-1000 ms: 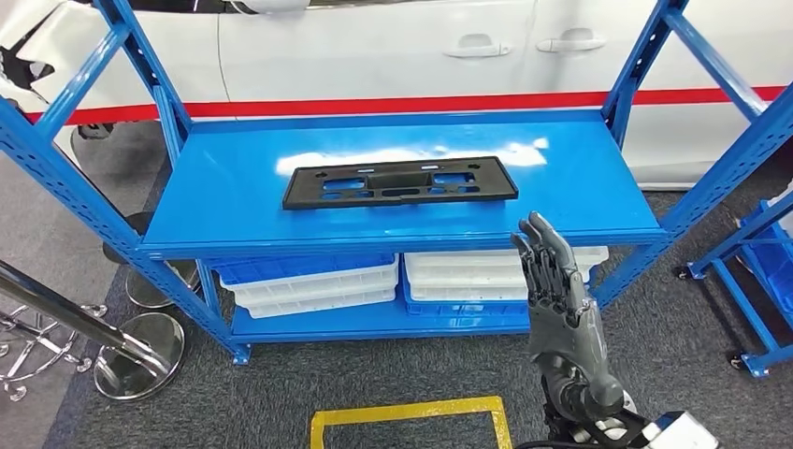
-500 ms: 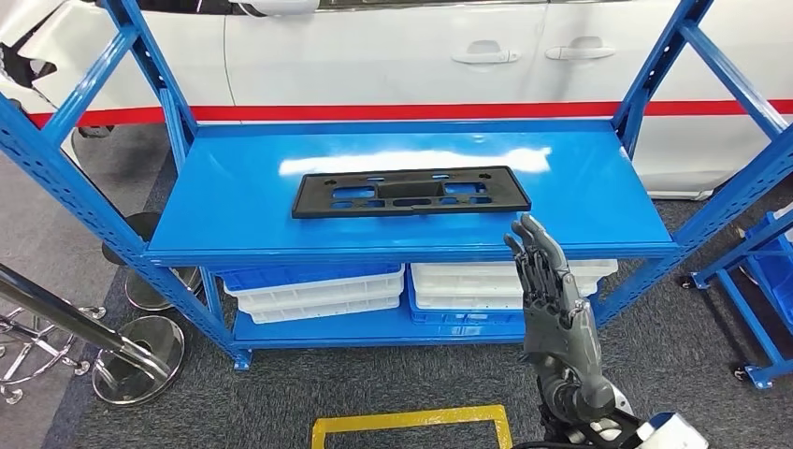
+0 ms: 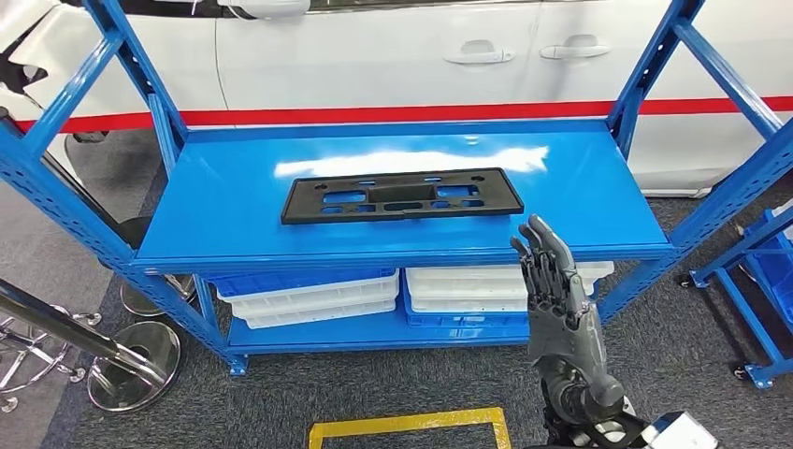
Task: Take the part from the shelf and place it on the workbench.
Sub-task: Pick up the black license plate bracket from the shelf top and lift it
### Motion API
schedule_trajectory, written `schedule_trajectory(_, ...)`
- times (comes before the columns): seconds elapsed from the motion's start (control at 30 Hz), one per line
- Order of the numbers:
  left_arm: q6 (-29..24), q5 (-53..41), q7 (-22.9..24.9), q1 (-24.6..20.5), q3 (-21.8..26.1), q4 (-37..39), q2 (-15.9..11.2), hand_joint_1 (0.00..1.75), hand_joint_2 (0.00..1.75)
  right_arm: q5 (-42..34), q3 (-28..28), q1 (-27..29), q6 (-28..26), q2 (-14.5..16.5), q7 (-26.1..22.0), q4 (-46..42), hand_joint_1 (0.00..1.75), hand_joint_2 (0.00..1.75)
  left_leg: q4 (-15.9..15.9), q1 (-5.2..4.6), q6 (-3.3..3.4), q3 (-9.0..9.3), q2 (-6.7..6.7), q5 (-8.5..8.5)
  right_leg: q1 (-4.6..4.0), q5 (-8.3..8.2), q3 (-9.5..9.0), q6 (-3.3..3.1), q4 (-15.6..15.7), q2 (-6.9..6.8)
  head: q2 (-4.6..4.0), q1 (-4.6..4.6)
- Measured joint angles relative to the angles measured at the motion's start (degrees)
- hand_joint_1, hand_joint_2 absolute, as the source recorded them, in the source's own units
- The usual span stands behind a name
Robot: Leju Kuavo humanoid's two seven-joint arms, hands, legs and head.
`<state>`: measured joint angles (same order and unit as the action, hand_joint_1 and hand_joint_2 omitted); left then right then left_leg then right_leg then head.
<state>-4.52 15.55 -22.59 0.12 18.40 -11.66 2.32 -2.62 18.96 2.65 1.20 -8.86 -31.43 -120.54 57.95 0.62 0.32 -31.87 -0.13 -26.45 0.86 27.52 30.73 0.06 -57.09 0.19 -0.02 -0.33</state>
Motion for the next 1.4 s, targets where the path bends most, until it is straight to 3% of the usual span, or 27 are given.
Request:
schedule_trajectory(0.1,0.05,-0.05,-0.07,-0.05,0.21,0.00,0.00,0.00,0.00,0.00,-0.03,0.05,0.00,-0.07,-0.04,-0.03,0.00,0.00,-1.17,-0.08,1.01,0.49,-0.04,-0.04,-0.04,0.01,-0.18,0.93,0.33,0.03,0.00,0.01)
schedule_trajectory(0.17,0.07,-0.05,-0.07,-0.07,0.36,0.01,0.00,0.00,0.00,0.00,-0.09,0.06,0.00,-0.19,-0.11,-0.07,0.00,0.00,-1.69,0.18,1.76,0.84,0.04,0.15,-0.01,1.53,0.57,1.43,-1.78,-0.01,0.00,0.02)
schedule_trajectory(0.27,0.11,-0.09,-0.08,-0.09,0.58,0.01,-0.02,0.00,0.00,-0.01,-0.17,0.24,0.00,-0.36,-0.20,-0.08,0.00,0.00,-1.86,0.16,2.43,1.02,0.14,0.04,0.03,6.70,6.19,1.88,-12.87,-0.04,0.00,0.02)
schedule_trajectory(0.3,0.14,-0.11,-0.09,-0.09,0.67,0.01,-0.03,0.00,0.00,-0.02,-0.19,0.34,0.00,-0.39,-0.20,-0.08,0.00,0.00,-1.85,0.09,2.52,1.09,0.15,-0.05,0.04,7.37,7.87,1.93,-15.81,-0.04,0.00,0.03)
schedule_trajectory(0.33,0.18,-0.13,-0.10,-0.09,0.75,0.01,-0.04,0.00,0.00,-0.02,-0.20,0.40,0.01,-0.43,-0.20,-0.07,0.00,0.00,-1.84,0.03,2.56,1.25,0.13,-0.17,0.03,6.82,8.53,1.91,-16.62,-0.05,0.00,0.03)
schedule_trajectory(0.37,0.21,-0.15,-0.12,-0.09,0.81,0.01,-0.04,0.00,0.00,-0.02,-0.20,0.42,0.01,-0.44,-0.20,-0.07,0.00,0.00,-1.85,-0.01,2.55,1.51,0.10,-0.31,0.01,5.15,8.02,1.79,-15.08,-0.05,0.00,0.03)
schedule_trajectory(0.43,0.26,-0.20,-0.16,-0.10,0.84,0.01,-0.03,0.00,0.00,-0.02,-0.23,0.40,0.02,-0.47,-0.20,-0.07,0.00,0.00,-1.85,-0.07,2.33,2.13,0.02,-0.73,-0.11,0.68,4.46,1.31,-7.16,-0.10,0.00,0.03)
schedule_trajectory(0.5,0.31,-0.34,-0.25,-0.12,0.86,0.01,-0.02,0.00,0.00,-0.02,-0.28,0.36,0.03,-0.50,-0.22,-0.08,0.00,0.00,-1.68,-0.30,1.82,2.38,-0.06,-1.27,-0.34,-1.22,1.74,0.80,-1.21,-0.14,0.00,0.02)
schedule_trajectory(0.6,0.38,-0.53,-0.39,-0.19,0.90,0.00,-0.07,0.00,0.00,-0.02,-0.40,0.40,0.26,-0.53,-0.30,-0.11,0.00,0.00,-1.64,-0.46,0.83,2.47,-0.01,-1.86,-0.45,-0.88,1.27,0.00,-0.12,0.03,0.00,0.01)
schedule_trajectory(0.67,0.41,-0.57,-0.43,-0.27,0.92,-0.01,-0.11,0.00,0.00,-0.02,-0.45,0.40,0.50,-0.54,-0.36,-0.22,0.00,0.00,0.20,-0.33,0.18,2.02,0.04,-3.13,-0.18,-0.79,0.74,-0.67,0.27,0.07,0.00,0.00)
schedule_trajectory(0.7,0.44,-0.61,-0.44,-0.30,0.92,-0.02,-0.13,0.00,0.00,-0.02,-0.46,0.42,0.56,-0.54,-0.38,-0.30,0.00,0.00,2.89,-0.21,-0.11,0.84,0.05,-4.51,-0.08,-0.70,0.45,-0.99,0.44,0.01,0.00,-0.01)
schedule_trajectory(0.77,0.50,-0.67,-0.45,-0.28,0.96,-0.02,-0.11,0.00,0.00,-0.02,-0.45,0.47,0.61,-0.54,-0.39,-0.39,0.00,0.00,10.94,-0.02,-0.53,-3.45,0.05,-7.89,-0.14,-0.25,0.08,-1.39,0.42,-0.11,0.00,-0.01)
schedule_trajectory(0.8,0.52,-0.69,-0.46,-0.22,0.98,-0.02,-0.11,0.00,0.00,-0.02,-0.45,0.53,0.61,-0.54,-0.39,-0.39,0.00,0.00,14.24,0.03,-0.67,-5.50,0.05,-8.73,-0.18,0.02,-0.13,-1.46,0.37,-0.10,0.00,-0.01)
schedule_trajectory(0.83,0.52,-0.69,-0.46,-0.16,1.00,-0.02,-0.11,0.00,0.00,-0.02,-0.45,0.59,0.62,-0.54,-0.38,-0.39,0.00,0.00,15.72,0.05,-0.73,-6.72,0.05,-8.45,-0.19,0.34,-0.44,-1.43,0.33,-0.05,0.00,-0.01)
schedule_trajectory(0.87,0.52,-0.69,-0.46,-0.10,1.01,-0.02,-0.11,0.00,0.00,-0.02,-0.45,0.64,0.62,-0.54,-0.38,-0.39,0.00,0.00,14.72,0.06,-0.69,-6.74,0.05,-6.79,-0.18,0.71,-0.94,-1.35,0.33,0.00,0.00,-0.02)
schedule_trajectory(0.93,0.52,-0.69,-0.46,-0.05,1.03,-0.02,-0.14,0.00,0.00,-0.02,-0.45,0.69,0.62,-0.54,-0.38,-0.39,0.00,0.00,7.52,0.01,-0.25,-4.28,0.04,-1.53,-0.12,1.57,-2.19,-1.04,0.42,0.07,0.00,-0.01)
schedule_trajectory(0.97,0.52,-0.68,-0.46,-0.03,1.08,-0.02,-0.19,0.00,0.00,-0.02,-0.45,0.68,0.61,-0.54,-0.39,-0.39,0.00,0.00,3.85,-0.16,0.10,-2.80,0.04,0.39,-0.17,1.97,-2.70,-0.79,0.49,0.08,0.00,-0.01)
schedule_trajectory(1.0,0.53,-0.69,-0.46,-0.04,1.14,-0.02,-0.23,0.00,0.00,-0.02,-0.45,0.68,0.61,-0.54,-0.40,-0.40,0.00,0.00,1.25,-0.34,0.52,-1.73,0.05,1.24,-0.18,2.24,-2.96,-0.49,0.60,0.12,0.00,-0.01)
schedule_trajectory(1.07,0.54,-0.69,-0.49,-0.10,1.24,-0.02,-0.31,0.00,0.00,-0.02,-0.48,0.78,0.61,-0.55,-0.45,-0.43,0.00,0.00,-0.80,-0.65,1.25,-0.81,0.05,1.00,-0.27,2.13,-3.31,0.19,0.83,0.18,0.00,-0.01)
schedule_trajectory(1.17,0.56,-0.68,-0.52,-0.13,1.28,-0.02,-0.31,0.00,0.00,-0.02,-0.64,0.95,0.62,-0.70,-0.56,-0.61,0.00,0.00,-2.28,-0.29,2.22,0.79,0.01,0.80,-0.24,2.52,-3.30,0.95,-0.65,0.12,0.00,0.01)
schedule_trajectory(1.23,0.58,-0.68,-0.53,-0.12,1.29,-0.02,-0.31,0.00,0.00,-0.01,-0.83,1.10,0.63,-0.88,-0.57,-0.74,0.00,0.00,-2.68,-0.12,2.80,1.66,0.03,0.48,-0.07,5.34,-0.32,1.36,-6.32,0.07,0.00,0.02)
schedule_trajectory(1.3,0.59,-0.68,-0.54,-0.13,1.31,-0.02,-0.31,0.00,0.00,0.00,-1.03,1.41,0.63,-1.01,-0.57,-0.80,0.00,0.00,-2.68,-0.11,3.02,2.05,0.01,0.02,0.04,8.06,4.63,1.80,-13.61,0.06,0.00,0.01)
schedule_trajectory(1.33,0.59,-0.71,-0.56,-0.11,1.32,-0.02,-0.31,0.00,0.00,0.00,-1.14,1.55,0.64,-1.06,-0.57,-0.80,0.00,0.00,-2.66,-0.11,2.99,2.36,-0.01,-0.24,0.08,8.00,6.32,1.94,-15.41,0.05,0.00,0.01)
schedule_trajectory(1.37,0.58,-0.80,-0.60,-0.08,1.33,-0.02,-0.31,0.00,0.00,0.00,-1.23,1.65,0.66,-1.08,-0.57,-0.80,0.00,0.00,-2.65,-0.09,2.91,2.82,-0.04,-0.52,0.13,6.67,6.97,1.96,-15.07,0.03,0.00,0.01)
schedule_trajectory(1.4,0.54,-0.97,-0.68,-0.05,1.33,-0.02,-0.31,0.00,0.00,0.00,-1.31,1.70,0.68,-1.09,-0.57,-0.81,0.00,0.00,-2.65,-0.06,2.77,3.39,-0.06,-0.85,0.17,4.25,6.52,1.91,-12.62,0.01,0.00,0.01)
